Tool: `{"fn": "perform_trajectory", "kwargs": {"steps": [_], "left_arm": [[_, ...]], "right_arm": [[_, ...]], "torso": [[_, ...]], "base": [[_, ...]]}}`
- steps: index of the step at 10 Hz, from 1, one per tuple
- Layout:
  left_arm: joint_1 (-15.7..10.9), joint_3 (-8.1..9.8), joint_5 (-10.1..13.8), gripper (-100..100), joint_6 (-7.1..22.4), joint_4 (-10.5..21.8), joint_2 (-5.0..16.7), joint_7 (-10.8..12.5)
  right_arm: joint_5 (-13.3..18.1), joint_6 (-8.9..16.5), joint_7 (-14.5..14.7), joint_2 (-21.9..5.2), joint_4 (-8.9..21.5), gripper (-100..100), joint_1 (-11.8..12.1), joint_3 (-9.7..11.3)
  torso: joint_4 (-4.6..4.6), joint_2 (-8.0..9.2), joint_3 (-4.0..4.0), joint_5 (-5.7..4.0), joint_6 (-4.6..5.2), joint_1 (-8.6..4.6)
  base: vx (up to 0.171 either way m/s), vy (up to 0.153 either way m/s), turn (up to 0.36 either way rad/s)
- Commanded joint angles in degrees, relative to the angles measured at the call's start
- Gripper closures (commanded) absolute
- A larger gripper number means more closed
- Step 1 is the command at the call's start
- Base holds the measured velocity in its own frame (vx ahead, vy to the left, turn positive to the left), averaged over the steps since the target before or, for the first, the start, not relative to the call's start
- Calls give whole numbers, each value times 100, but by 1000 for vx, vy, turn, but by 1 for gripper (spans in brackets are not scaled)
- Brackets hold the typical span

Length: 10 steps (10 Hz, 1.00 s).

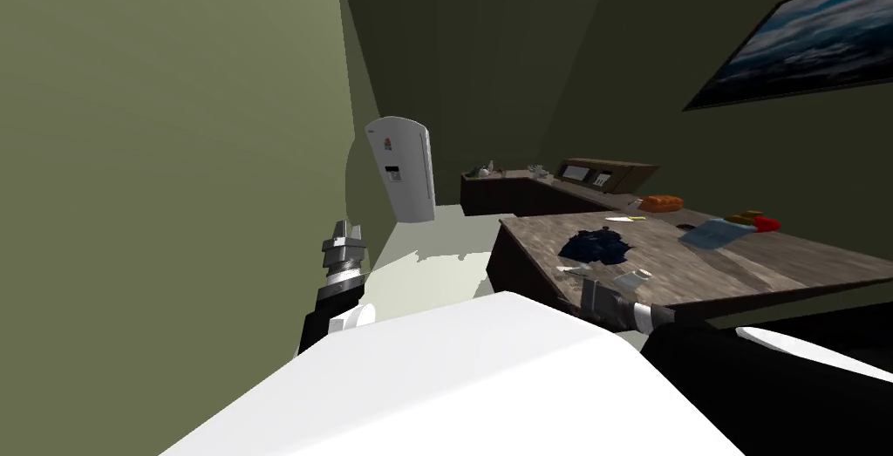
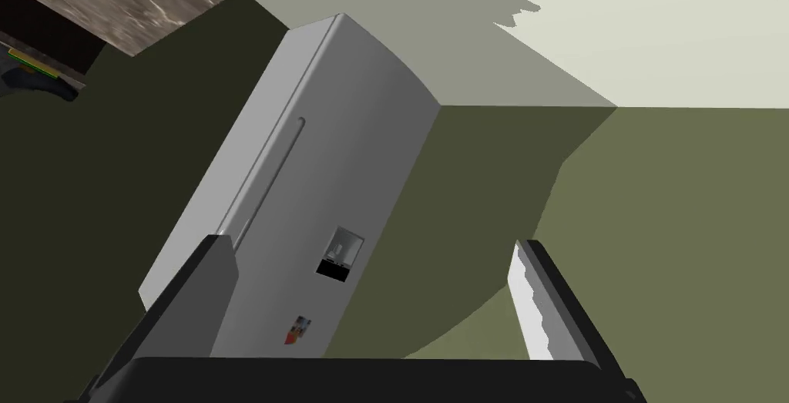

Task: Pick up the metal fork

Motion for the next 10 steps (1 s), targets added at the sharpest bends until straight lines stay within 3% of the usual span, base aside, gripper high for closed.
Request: {"fn": "perform_trajectory", "kwargs": {"steps": [1,4,8,10], "left_arm": [[0,0,0,0,0,0,0,0],[0,0,0,0,0,0,0,0],[1,1,0,0,0,0,1,0],[1,1,0,0,0,0,0,0]], "right_arm": [[229,-7,286,-150,209,-100,286,-86],[381,-5,540,-236,352,-100,451,-111],[921,7,1220,-465,858,-100,1006,-156],[1034,11,1392,-501,964,-100,1119,-155]], "torso": [[0,0,0,0,0,0],[-1,-3,-2,0,1,-1],[-3,-15,-9,-4,1,-16],[-2,-9,-6,-4,5,-9]], "base": [[112,-55,257],[78,-49,101],[110,-86,174],[73,-64,72]]}}
